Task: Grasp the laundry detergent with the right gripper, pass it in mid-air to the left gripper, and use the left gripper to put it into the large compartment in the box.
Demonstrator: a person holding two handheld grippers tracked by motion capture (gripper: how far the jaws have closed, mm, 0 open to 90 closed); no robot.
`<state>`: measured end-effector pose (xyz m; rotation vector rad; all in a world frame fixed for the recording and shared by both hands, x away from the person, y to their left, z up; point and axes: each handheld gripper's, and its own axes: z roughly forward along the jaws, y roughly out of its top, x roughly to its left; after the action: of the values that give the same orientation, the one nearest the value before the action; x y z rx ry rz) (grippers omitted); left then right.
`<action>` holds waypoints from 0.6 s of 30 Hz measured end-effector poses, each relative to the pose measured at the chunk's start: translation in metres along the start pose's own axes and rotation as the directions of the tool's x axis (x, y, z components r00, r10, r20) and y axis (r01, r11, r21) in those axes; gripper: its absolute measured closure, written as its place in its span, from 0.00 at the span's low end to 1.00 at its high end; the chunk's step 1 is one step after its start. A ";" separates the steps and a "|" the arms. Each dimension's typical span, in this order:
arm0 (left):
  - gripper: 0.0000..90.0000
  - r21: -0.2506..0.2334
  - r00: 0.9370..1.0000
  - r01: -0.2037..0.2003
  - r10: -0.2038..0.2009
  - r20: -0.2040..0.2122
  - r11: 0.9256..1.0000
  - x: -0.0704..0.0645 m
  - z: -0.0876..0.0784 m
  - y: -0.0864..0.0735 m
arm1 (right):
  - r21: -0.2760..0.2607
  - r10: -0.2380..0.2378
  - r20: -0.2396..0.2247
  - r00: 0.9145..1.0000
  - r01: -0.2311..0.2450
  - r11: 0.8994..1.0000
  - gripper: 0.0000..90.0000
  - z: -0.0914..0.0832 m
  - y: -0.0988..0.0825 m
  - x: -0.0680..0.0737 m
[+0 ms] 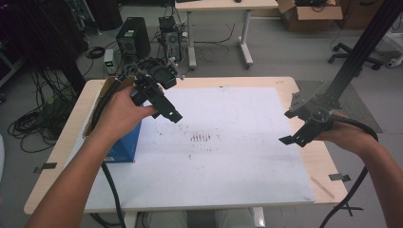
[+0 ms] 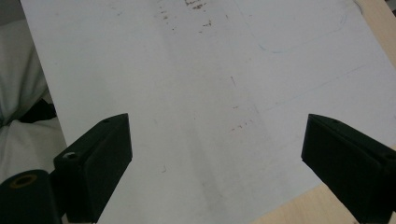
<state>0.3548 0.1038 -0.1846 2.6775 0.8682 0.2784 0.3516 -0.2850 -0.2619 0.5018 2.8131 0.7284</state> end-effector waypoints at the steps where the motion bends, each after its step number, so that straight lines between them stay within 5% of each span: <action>1: 0.08 0.003 1.000 -0.010 0.010 0.006 1.000 -0.001 0.001 0.001 | 0.001 0.000 0.000 1.000 0.000 1.000 0.09 0.000 0.000 0.000; 18: 0.08 0.025 0.989 -0.147 0.146 0.032 0.989 -0.020 0.013 0.010 | -0.002 0.007 0.007 1.000 -0.007 1.000 0.09 -0.001 0.000 -0.002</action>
<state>0.3482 0.0814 -0.1948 2.7681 0.6715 0.2599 0.3530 -0.2858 -0.2603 0.5126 2.8050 0.7293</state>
